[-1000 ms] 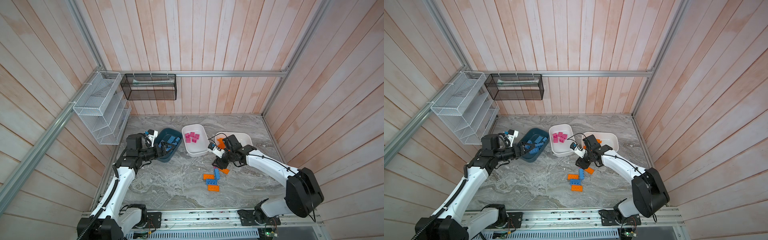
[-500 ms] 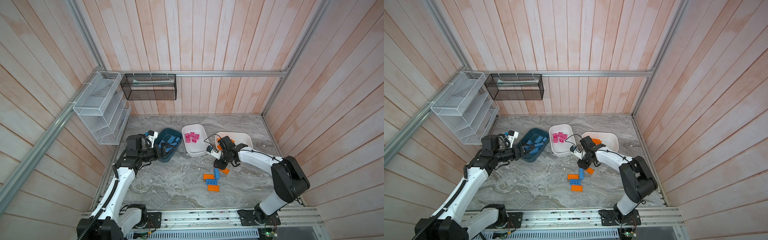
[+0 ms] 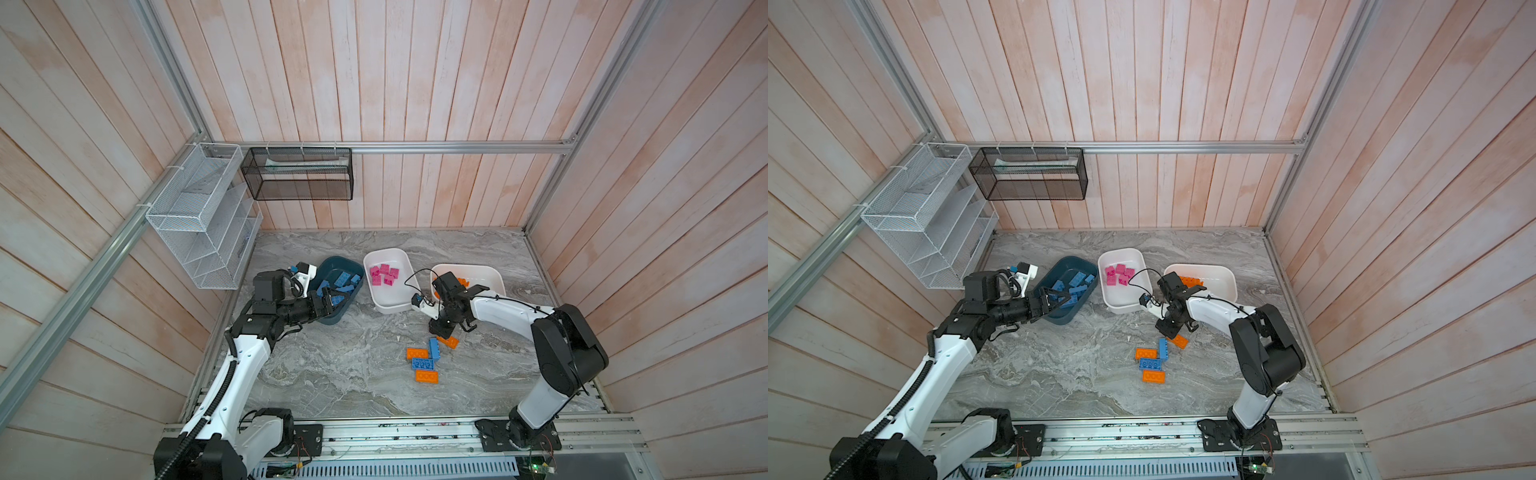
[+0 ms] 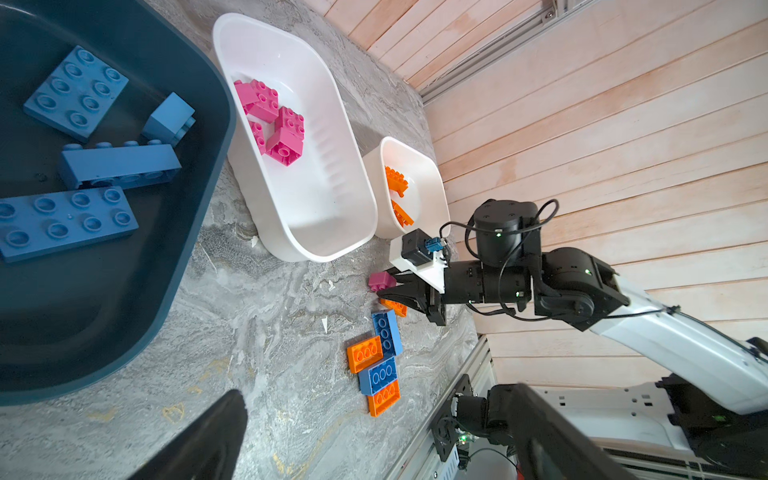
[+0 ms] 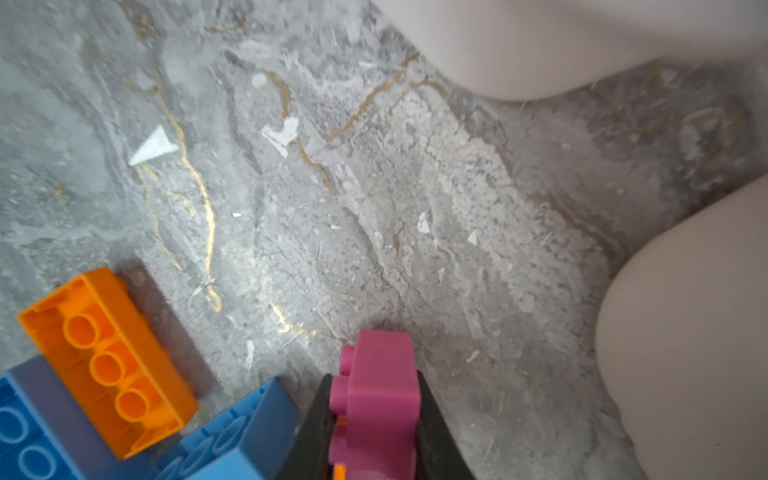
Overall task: Sort the legos into containers by color
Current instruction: 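Carry the pink brick with the right gripper into the nearer white tub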
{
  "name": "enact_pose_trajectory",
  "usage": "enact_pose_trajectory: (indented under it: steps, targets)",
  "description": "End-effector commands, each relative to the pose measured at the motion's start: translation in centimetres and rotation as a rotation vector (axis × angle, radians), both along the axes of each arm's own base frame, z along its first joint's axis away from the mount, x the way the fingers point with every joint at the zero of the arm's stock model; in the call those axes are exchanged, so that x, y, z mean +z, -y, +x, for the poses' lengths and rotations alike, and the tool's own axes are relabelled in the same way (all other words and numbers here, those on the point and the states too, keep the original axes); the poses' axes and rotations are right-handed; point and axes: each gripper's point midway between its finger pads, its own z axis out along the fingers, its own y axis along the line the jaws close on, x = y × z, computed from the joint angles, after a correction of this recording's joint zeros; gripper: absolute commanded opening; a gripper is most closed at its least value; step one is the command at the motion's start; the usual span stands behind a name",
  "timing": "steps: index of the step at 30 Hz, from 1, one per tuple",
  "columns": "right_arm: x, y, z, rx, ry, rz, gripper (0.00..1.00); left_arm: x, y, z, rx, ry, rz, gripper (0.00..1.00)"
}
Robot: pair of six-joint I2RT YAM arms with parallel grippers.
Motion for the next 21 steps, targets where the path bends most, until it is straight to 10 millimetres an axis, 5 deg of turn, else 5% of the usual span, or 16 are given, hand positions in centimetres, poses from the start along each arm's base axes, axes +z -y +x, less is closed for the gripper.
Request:
enact_pose_trajectory:
  steps: [1, 6, 10, 15, 21]
  targets:
    - [4.2, -1.8, 1.2, -0.005, 0.046, 0.120, 0.15, 0.0, -0.4, -0.2, 0.005, 0.013, 0.026, 1.00]
    - [10.5, -5.8, 3.6, -0.008, 0.123, 0.363, 0.15, 0.6, -0.5, 0.2, 0.015, 0.025, 0.025, 1.00]
    - [12.3, -8.3, 6.1, -0.013, 0.152, 0.474, 0.15, 1.0, -0.6, 0.7, 0.022, 0.035, 0.028, 1.00]
    - [11.2, -10.6, 10.1, -0.028, 0.149, 0.478, 0.14, 1.6, -0.7, 0.9, 0.024, 0.045, 0.034, 1.00]
    - [6.8, -11.0, 13.7, -0.025, 0.191, 0.309, 0.15, 1.7, -1.0, 1.0, 0.030, 0.048, 0.046, 1.00]
